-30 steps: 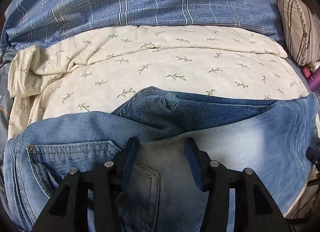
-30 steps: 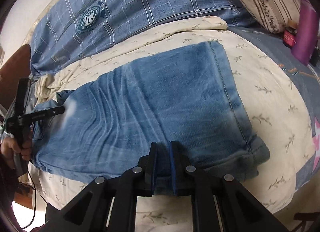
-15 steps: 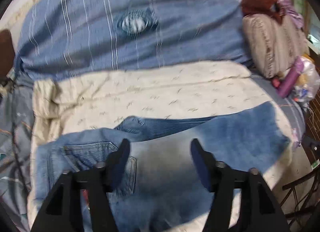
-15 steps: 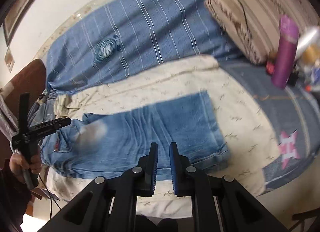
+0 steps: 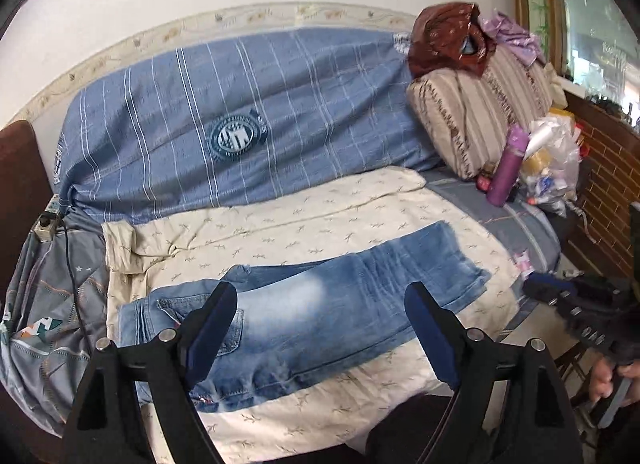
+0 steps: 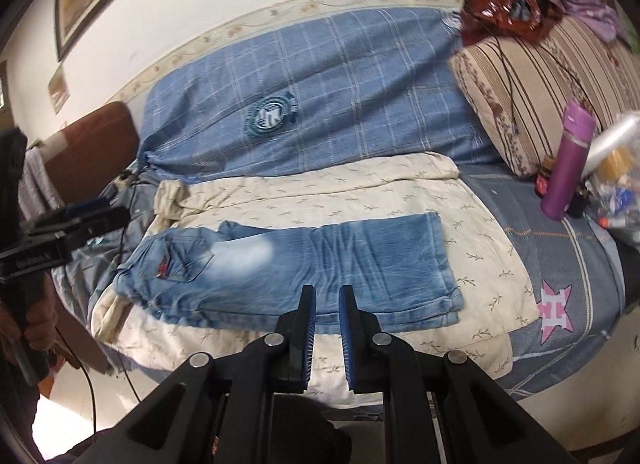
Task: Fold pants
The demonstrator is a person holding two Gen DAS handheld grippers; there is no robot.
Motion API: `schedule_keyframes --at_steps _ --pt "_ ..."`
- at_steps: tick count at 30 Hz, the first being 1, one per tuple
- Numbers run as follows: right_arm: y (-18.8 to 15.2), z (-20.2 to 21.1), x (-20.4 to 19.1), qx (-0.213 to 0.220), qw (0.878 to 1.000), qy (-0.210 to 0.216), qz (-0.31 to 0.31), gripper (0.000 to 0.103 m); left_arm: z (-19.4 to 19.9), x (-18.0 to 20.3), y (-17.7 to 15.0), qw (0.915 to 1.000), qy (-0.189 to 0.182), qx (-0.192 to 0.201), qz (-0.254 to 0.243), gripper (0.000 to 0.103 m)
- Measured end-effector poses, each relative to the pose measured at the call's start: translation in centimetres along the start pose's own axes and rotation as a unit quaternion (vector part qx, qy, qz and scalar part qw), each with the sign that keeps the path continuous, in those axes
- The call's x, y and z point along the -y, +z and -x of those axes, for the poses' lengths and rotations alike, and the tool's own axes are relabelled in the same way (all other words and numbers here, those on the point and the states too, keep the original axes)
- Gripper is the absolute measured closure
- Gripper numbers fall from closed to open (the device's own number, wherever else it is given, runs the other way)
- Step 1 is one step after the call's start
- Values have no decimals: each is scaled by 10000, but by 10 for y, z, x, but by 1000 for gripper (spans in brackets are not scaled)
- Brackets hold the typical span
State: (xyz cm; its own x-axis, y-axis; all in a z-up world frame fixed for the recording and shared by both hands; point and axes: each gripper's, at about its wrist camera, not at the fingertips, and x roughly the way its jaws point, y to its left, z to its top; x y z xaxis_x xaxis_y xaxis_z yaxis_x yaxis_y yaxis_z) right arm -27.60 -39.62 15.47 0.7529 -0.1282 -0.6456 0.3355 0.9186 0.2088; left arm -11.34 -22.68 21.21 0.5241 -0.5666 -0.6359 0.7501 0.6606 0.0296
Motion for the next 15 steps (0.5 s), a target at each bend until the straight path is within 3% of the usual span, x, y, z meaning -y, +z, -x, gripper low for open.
schedule_keyframes --at_steps 9,15 --pt "-12 8 -26 -211 9993 219 227 89 41 4 -19 9995 51 -58 298 14" --pt "-10 23 -48 -47 9985 337 422 89 56 -9 -31 9979 -11 -179 630 14"
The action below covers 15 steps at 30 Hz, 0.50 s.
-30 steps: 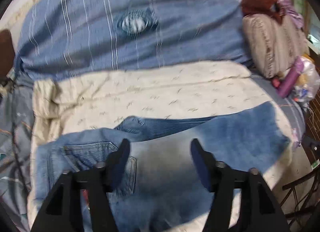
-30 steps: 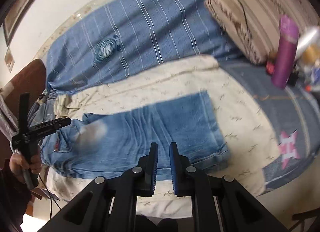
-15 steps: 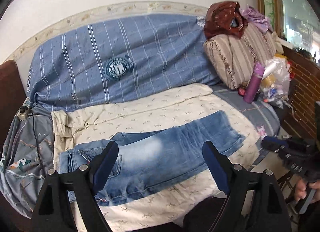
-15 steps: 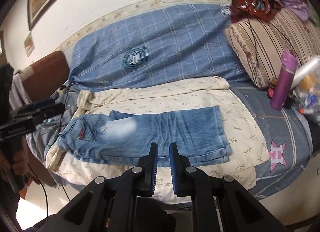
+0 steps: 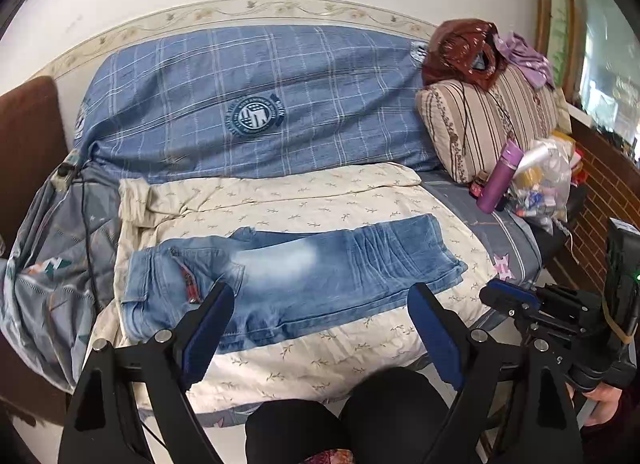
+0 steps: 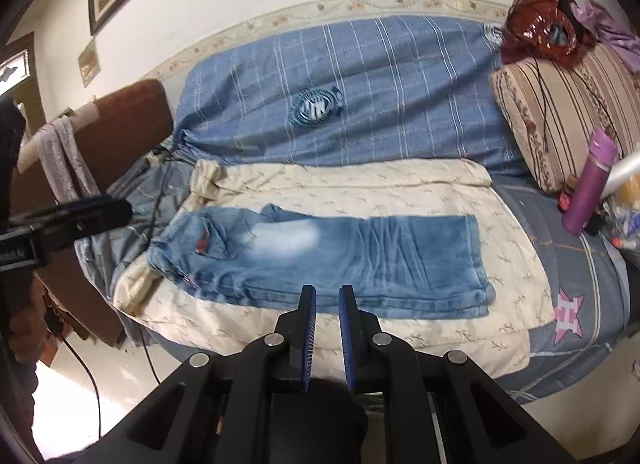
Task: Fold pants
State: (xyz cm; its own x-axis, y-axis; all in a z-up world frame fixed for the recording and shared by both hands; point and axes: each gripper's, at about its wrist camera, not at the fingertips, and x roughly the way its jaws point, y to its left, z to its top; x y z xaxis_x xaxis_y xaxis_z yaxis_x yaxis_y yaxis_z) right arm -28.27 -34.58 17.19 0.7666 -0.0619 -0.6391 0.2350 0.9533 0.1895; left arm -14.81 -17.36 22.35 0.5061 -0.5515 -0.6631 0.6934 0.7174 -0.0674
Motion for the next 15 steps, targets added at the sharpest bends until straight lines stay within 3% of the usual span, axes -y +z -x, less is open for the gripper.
schedule_keyframes --at_steps 9,15 --pt "25 0 2 137 9995 206 -176 89 18 -26 1 9993 181 283 142 14" --pt "34 -24 24 0 9995 105 -283 89 -20 -62 -4 9979 570 95 282 14"
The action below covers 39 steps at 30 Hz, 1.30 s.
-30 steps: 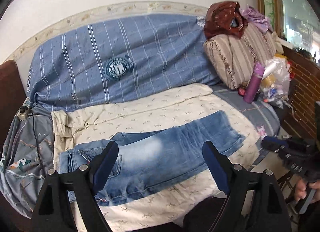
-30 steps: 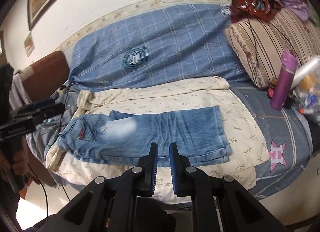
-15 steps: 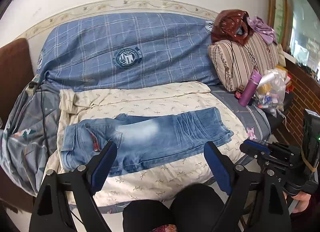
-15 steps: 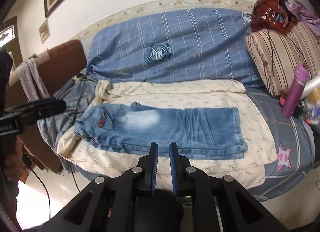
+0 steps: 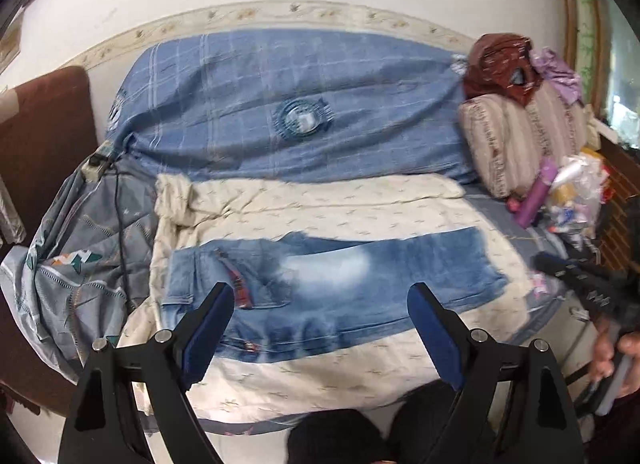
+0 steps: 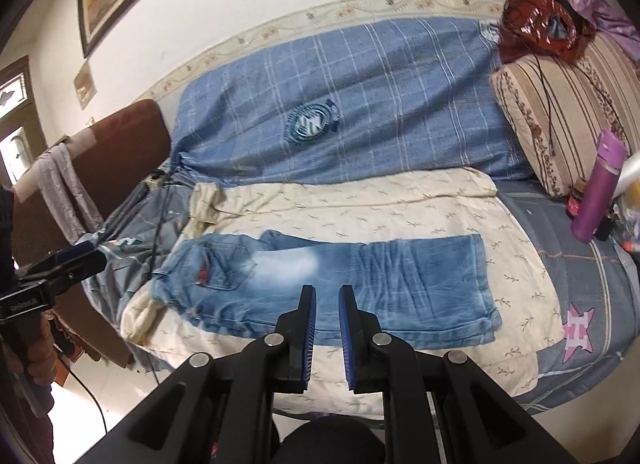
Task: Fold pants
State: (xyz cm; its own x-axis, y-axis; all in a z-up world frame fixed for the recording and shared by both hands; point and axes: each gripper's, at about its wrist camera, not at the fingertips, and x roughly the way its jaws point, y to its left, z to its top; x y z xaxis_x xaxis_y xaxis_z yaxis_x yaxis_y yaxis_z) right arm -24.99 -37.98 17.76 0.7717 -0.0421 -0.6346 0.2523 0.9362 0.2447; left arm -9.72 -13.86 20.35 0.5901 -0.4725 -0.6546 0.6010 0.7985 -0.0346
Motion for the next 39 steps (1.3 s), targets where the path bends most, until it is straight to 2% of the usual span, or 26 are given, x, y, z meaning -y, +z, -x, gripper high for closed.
schedule_keyframes --at_steps 4,8,14,20,25,31,39 --pt "0 -29 24 -246 9993 -89 -260 89 -44 -35 -5 9982 339 -357 332 14" --pt "-3 -73 41 -633 9967 -87 -498 89 -87 -78 -20 9914 612 -813 825 14" --pt "-8 -141 45 -1058 9920 -68 -688 89 -131 -106 -31 9854 831 -1165 924 14" --pt "-11 -195 40 -1353 9885 -50 -679 89 -159 -104 -26 9860 938 -1187 701 14" --pt "-18 -220 43 -1592 9849 -177 -664 89 -181 -98 -35 9839 1012 -1389 492 14" --pt "-36 -229 51 -1854 9802 -268 -642 89 -194 -92 -62 9780 1201 -1684 267 14" --pt "-46 -228 55 -2009 9771 -143 -679 89 -193 -94 -79 9765 1096 -1812 390 14"
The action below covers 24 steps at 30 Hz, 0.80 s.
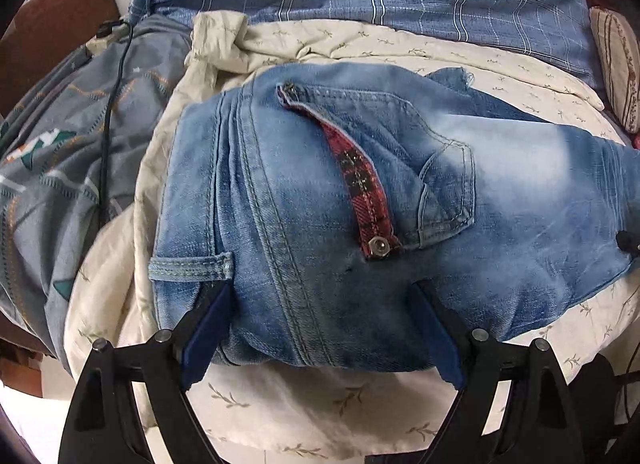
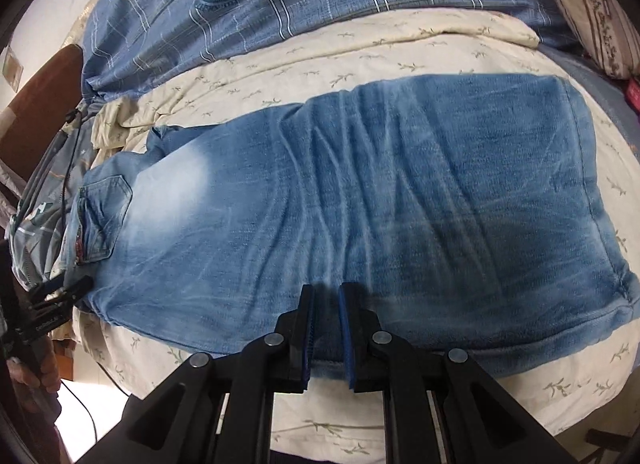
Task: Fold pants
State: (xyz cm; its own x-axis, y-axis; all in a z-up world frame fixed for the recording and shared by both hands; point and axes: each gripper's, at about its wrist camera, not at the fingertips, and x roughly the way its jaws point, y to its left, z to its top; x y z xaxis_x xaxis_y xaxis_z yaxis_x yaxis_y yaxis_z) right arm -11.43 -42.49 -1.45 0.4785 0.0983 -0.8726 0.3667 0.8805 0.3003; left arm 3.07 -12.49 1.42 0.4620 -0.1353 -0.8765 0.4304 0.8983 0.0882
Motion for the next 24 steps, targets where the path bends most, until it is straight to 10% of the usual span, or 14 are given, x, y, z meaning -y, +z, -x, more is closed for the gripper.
schedule_keyframes --at_steps 13,24 --pt "-11 11 10 244 9994 231 -126 89 14 2 7 10000 43 -24 50 14" --pt "-21 62 15 831 9964 171 28 89 85 37 35 9961 -124 823 -295 14"
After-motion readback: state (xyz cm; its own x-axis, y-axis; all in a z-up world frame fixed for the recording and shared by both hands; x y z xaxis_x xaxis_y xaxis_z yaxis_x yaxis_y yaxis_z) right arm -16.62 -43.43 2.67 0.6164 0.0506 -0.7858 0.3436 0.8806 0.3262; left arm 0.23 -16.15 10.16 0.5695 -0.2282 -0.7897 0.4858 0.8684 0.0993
